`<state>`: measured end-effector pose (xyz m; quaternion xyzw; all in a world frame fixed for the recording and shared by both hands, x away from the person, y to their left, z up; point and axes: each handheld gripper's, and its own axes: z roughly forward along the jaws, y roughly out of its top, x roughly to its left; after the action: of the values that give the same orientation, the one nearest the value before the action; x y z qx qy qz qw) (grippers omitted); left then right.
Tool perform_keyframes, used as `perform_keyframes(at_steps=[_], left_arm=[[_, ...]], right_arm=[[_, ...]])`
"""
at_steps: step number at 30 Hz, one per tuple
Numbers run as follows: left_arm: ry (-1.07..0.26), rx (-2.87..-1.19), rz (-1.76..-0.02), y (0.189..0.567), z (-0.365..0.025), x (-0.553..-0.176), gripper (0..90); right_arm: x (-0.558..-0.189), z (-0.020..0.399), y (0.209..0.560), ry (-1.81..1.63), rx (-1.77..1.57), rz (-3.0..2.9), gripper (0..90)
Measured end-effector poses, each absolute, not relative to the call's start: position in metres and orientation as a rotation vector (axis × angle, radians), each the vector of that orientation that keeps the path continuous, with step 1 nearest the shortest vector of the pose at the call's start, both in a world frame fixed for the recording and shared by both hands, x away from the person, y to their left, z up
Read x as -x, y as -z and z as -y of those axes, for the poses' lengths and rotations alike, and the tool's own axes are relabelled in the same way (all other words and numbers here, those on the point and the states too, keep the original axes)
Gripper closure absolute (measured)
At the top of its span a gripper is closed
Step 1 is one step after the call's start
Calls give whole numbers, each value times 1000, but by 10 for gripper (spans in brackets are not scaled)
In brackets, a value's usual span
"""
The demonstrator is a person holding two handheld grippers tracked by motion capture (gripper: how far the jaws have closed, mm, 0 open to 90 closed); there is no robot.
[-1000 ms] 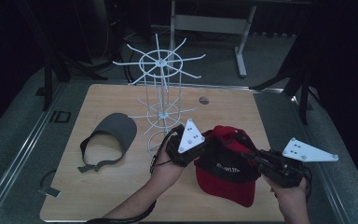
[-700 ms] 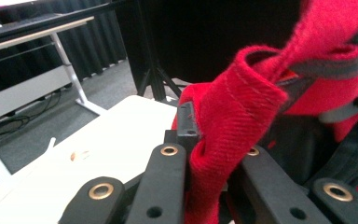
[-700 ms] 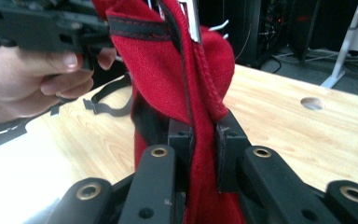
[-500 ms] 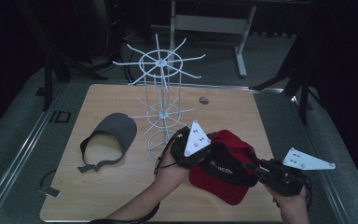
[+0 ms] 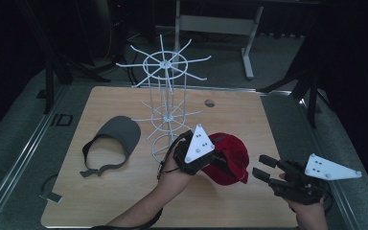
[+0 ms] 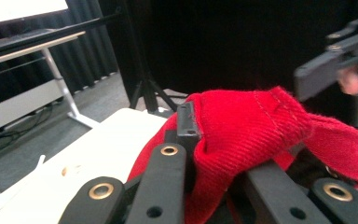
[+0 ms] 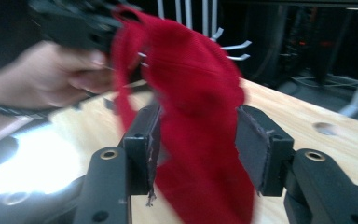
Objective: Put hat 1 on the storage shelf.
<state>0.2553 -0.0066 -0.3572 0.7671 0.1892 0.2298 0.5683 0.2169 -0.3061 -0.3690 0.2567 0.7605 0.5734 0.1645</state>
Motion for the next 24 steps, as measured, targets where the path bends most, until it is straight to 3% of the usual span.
perform_keyframes(at_steps=[7, 24], left_arm=[[-457, -1837, -378, 355, 1, -257, 872], [-397, -1862, -354, 354, 6, -258, 871]], right_arm=[[-233, 292, 367, -1573, -687, -2223, 542], [-241, 267, 364, -1437, -520, -2260, 623]])
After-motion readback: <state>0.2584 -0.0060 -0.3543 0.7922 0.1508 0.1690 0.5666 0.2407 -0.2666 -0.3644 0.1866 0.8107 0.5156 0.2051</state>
